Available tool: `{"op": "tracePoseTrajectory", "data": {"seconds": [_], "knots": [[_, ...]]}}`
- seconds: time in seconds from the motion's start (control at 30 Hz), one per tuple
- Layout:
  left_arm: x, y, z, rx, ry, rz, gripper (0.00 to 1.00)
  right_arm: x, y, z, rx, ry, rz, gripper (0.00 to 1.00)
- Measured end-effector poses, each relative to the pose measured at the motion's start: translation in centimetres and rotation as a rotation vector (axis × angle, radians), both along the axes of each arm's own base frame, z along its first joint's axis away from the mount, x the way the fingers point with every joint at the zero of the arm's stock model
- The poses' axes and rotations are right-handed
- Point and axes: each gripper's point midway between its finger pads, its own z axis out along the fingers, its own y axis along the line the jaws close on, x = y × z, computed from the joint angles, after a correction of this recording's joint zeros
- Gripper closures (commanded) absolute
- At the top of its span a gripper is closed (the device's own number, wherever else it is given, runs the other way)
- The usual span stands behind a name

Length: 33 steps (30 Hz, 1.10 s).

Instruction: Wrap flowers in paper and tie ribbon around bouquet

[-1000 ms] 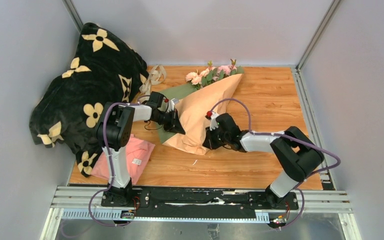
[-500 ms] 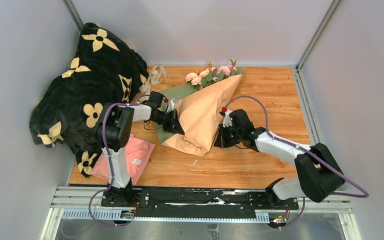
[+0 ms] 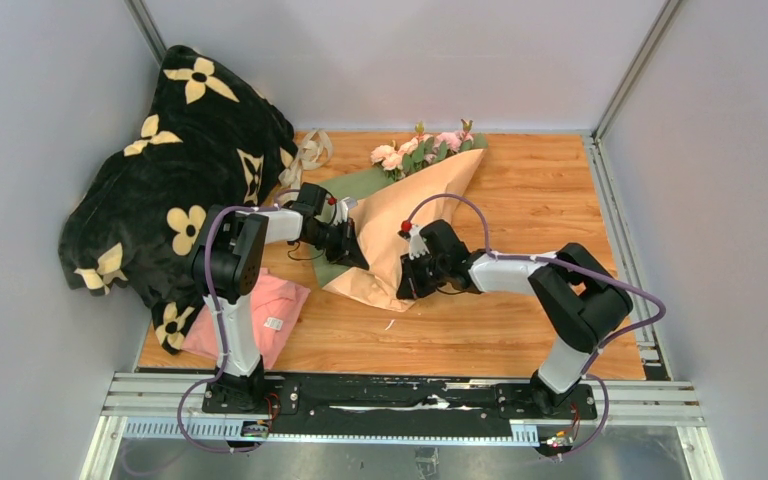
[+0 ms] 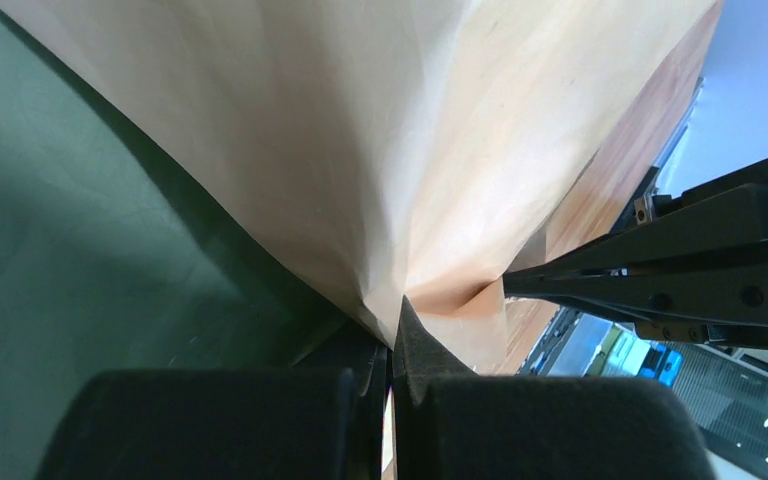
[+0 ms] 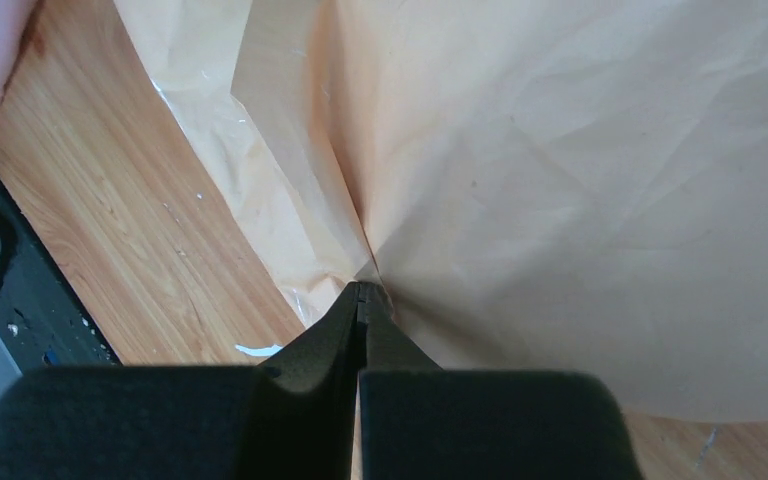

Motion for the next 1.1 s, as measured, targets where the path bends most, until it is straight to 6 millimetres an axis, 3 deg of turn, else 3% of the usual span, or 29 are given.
{"op": "tracePoseTrajectory", "data": {"seconds": [0.07,0.27,0.37,0.47,0.57,0.63,0.7,0.77,0.87,1.0,1.1], "knots": [[0.0,0.0,0.0,0.000,0.000,-0.001,0.97,-0.2,0.2,-0.4,0.017,-0.006,0.005,1.00],[0.0,0.2,0.2,0.021,0.002,-0.008,0.51,-0.5,0.4,-0.6,0.066,-0.037,0.005,1.00],[0.8,0.3,1.6,0.041,-0.038,-0.027,0.43,-0.5,0.4,-0.6,0.067,-0.041,0.006,1.00],[2.6,0.5,5.0,0.062,-0.151,-0.039,0.38,-0.4,0.4,-0.6,0.064,-0.046,0.012,1.00],[3.8,0.8,12.2,0.068,-0.395,-0.051,0.46,-0.4,0.4,-0.6,0.062,-0.050,0.018,1.00],[3.1,0.4,17.6,0.054,-0.578,-0.069,0.61,-0.4,0.4,-0.6,0.062,-0.050,0.019,1.00],[1.5,-0.8,20.7,0.028,-0.686,-0.105,0.79,-0.4,0.4,-0.6,0.064,-0.051,0.020,1.00],[-0.9,-2.5,22.0,-0.009,-0.740,-0.171,0.91,-0.5,0.4,-0.5,0.067,-0.050,0.021,1.00],[-3.5,-4.4,20.0,-0.034,-0.706,-0.258,1.00,-0.5,0.5,-0.5,0.074,-0.046,0.025,1.00],[-4.6,-4.1,13.5,0.027,-0.536,-0.277,1.00,-0.7,0.7,-0.4,0.085,-0.036,0.029,1.00],[-5.1,-4.2,11.4,0.050,-0.474,-0.293,1.00,-0.8,0.9,-0.5,0.094,-0.024,0.029,1.00]]}}
